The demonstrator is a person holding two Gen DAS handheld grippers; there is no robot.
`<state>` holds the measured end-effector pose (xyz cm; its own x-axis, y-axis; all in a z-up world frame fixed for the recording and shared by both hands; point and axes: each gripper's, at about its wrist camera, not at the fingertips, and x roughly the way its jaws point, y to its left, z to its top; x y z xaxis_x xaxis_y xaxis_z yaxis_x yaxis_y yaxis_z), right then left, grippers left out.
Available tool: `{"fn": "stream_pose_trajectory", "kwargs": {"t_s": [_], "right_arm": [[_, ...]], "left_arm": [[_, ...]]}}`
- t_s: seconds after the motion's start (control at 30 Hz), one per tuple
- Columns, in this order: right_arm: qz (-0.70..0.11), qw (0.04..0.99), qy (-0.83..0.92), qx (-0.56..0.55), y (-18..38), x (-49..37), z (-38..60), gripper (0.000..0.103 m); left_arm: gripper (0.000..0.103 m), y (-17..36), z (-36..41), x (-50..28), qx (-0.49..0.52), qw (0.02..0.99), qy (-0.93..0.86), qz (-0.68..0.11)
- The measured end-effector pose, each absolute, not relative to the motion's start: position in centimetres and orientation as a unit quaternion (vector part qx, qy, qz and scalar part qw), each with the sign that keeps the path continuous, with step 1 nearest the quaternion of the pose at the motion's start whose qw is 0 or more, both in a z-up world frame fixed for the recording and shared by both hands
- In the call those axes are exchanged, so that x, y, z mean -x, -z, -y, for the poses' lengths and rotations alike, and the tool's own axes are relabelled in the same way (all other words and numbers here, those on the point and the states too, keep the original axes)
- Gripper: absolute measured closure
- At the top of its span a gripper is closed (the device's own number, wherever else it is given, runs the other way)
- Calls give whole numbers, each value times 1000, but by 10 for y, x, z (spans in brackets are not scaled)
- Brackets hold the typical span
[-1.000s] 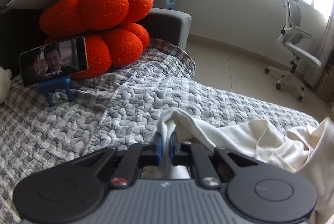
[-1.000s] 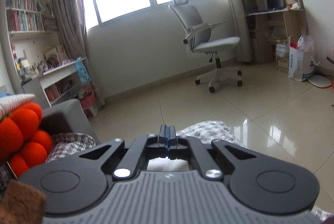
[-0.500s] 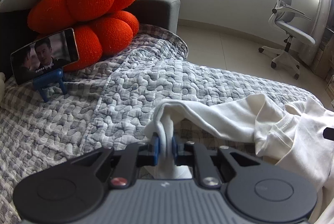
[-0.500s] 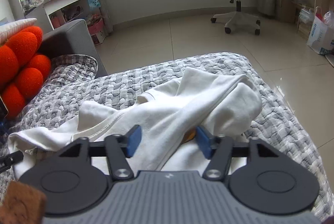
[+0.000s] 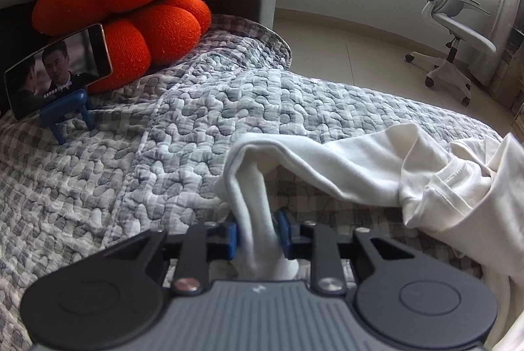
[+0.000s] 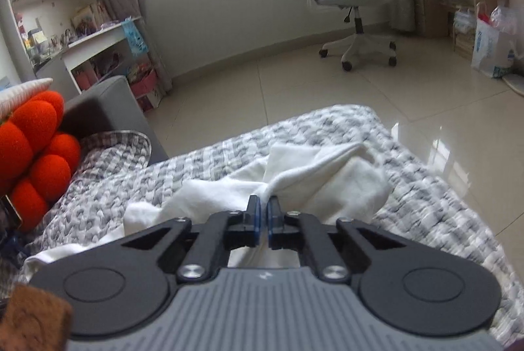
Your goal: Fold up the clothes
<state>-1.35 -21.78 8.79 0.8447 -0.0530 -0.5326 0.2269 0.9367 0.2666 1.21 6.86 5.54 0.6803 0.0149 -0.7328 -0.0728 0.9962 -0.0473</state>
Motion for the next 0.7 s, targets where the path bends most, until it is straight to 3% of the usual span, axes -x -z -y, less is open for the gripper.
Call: {"fn": "stream_pose_trajectory", "kwargs": {"t_s": [0.17,0.23,0.33,0.53,0.7], "right_arm": [[-265,945,73,-180,-87,13,217,98],[-240,949,79,-188,-93,19,219,98],[-181,957,79,-214,-112,33,226,99],[-60,963,113,-236,-147,67,234,99],[-13,959,122,-255,-161,82,246,99]], "left_arm": [[80,-55,-67,-12,33,917,-20,-397],[89,-56,-66,-12,35,918,-18,-396],[96,-56,-67,-13,41,918,-15,-394],[97,-66,-87,-4,82,929,-28,-361],[97,-74,-126,12,148,933,-74,-318]]}}
